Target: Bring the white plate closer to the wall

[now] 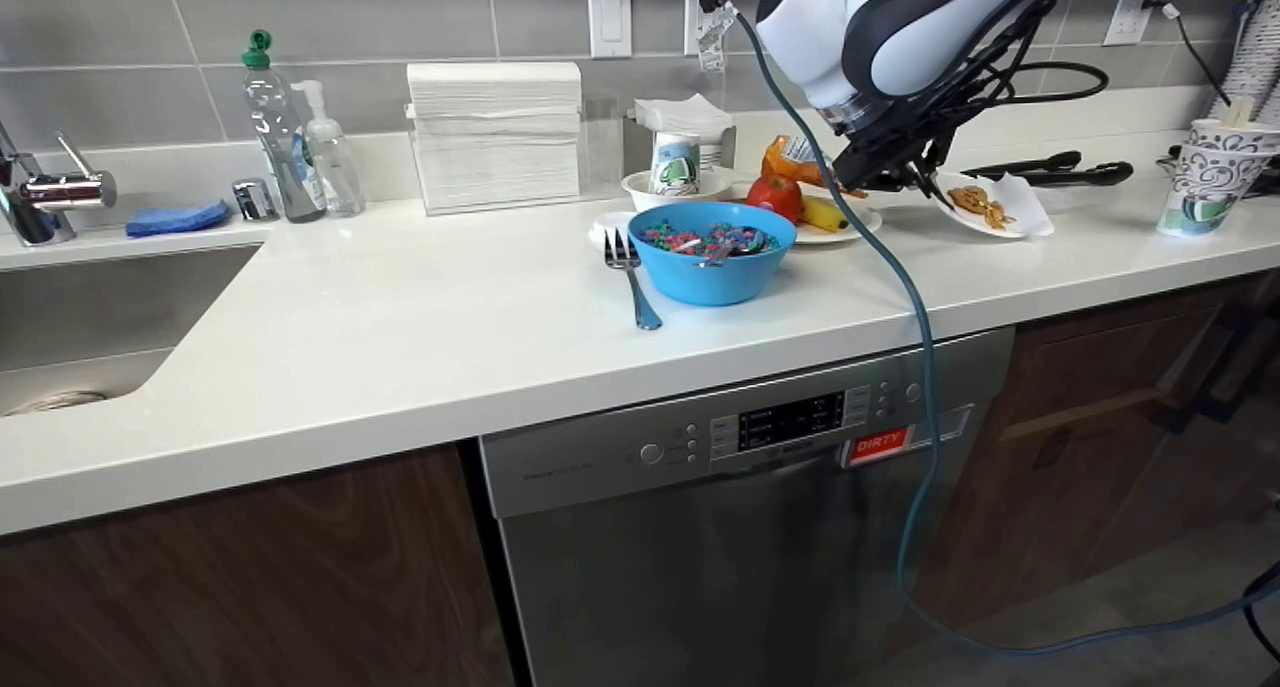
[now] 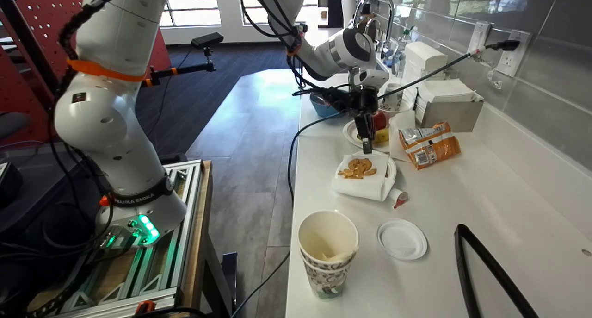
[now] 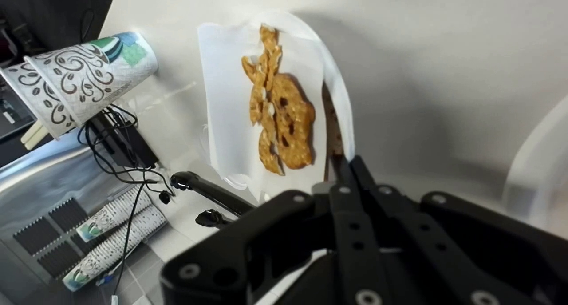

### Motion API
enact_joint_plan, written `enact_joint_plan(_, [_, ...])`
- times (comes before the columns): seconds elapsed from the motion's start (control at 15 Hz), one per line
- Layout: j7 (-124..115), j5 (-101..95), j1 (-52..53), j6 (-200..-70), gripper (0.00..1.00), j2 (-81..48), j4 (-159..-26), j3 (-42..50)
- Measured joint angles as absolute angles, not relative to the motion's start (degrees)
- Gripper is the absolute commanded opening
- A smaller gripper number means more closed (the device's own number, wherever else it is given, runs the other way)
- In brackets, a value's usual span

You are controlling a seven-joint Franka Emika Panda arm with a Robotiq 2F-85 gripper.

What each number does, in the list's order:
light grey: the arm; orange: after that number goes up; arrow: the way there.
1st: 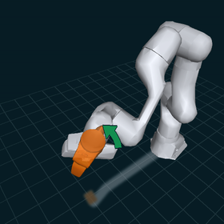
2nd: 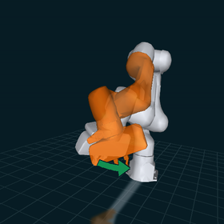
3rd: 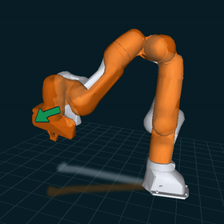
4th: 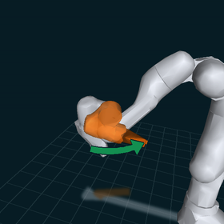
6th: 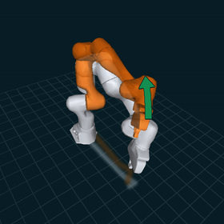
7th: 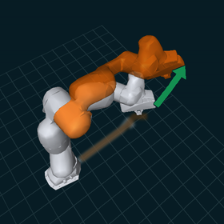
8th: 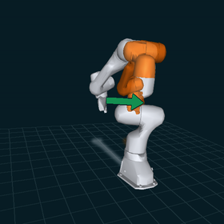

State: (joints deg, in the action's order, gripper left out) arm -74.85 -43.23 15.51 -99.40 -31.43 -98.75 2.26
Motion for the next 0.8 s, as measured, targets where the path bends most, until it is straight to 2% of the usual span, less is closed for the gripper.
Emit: enact_joint_plan(0.8, [-66.1, -51.3, 18.0, -86.5, 0.01, -35.8, -95.4, -0.5])
